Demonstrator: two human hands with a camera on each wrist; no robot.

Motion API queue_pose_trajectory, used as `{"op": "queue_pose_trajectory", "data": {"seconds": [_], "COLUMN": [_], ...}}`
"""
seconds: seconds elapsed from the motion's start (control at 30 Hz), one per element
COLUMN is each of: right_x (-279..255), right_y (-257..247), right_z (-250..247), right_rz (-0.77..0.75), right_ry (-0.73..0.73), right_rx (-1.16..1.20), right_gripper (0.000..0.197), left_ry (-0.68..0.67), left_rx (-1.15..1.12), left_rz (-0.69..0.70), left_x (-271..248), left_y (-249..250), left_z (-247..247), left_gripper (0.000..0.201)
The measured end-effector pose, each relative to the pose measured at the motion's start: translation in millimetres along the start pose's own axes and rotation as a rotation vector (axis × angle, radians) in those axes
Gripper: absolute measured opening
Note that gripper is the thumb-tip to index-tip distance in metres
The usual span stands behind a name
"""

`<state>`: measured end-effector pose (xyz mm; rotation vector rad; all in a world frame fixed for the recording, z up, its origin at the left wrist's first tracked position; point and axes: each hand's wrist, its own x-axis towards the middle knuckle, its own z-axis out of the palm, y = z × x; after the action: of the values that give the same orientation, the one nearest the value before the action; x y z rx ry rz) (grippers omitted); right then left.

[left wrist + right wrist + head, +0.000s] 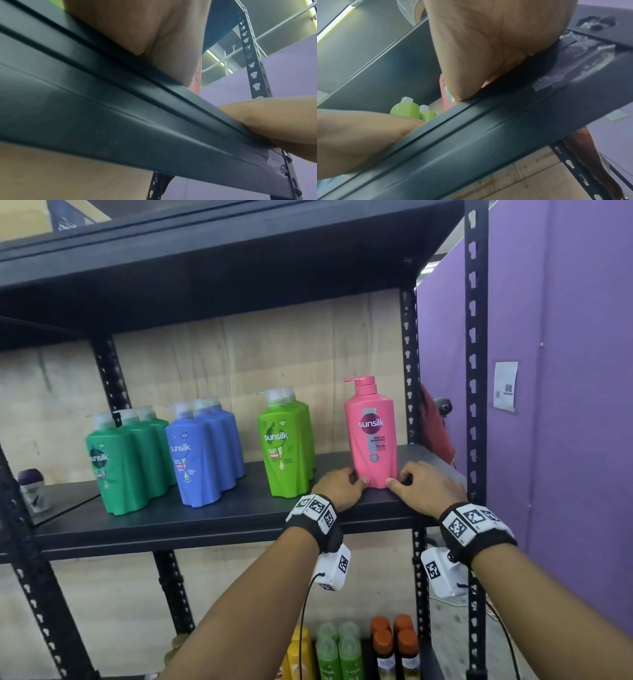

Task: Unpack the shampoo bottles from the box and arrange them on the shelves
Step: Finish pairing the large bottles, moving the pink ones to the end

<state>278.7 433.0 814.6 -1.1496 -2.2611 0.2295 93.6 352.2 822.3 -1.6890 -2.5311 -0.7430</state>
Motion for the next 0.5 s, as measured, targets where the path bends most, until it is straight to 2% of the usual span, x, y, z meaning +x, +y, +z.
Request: {"op": "queue_pose_trajectory", "data": {"seconds": [0.37, 0.5], "right_x": [-0.6, -2.9], "right_y": [-2.3, -6.0], "right_z": [5.5, 5.2], "right_rz": [0.009, 0.002], "right_ry": [0.05, 0.035], "right_rx": [-0.058, -0.074], "right_gripper": [0.036, 0.043], "left_ry": [0.002, 0.008], "left_rx": [0.016, 0.016], "left_rz": [-0.017, -0.027], "left_x": [-4.8, -6.6], "left_y": [2.2, 4.3], "left_z": [-3.2, -4.3], "left_gripper": [0.054, 0.053]}}
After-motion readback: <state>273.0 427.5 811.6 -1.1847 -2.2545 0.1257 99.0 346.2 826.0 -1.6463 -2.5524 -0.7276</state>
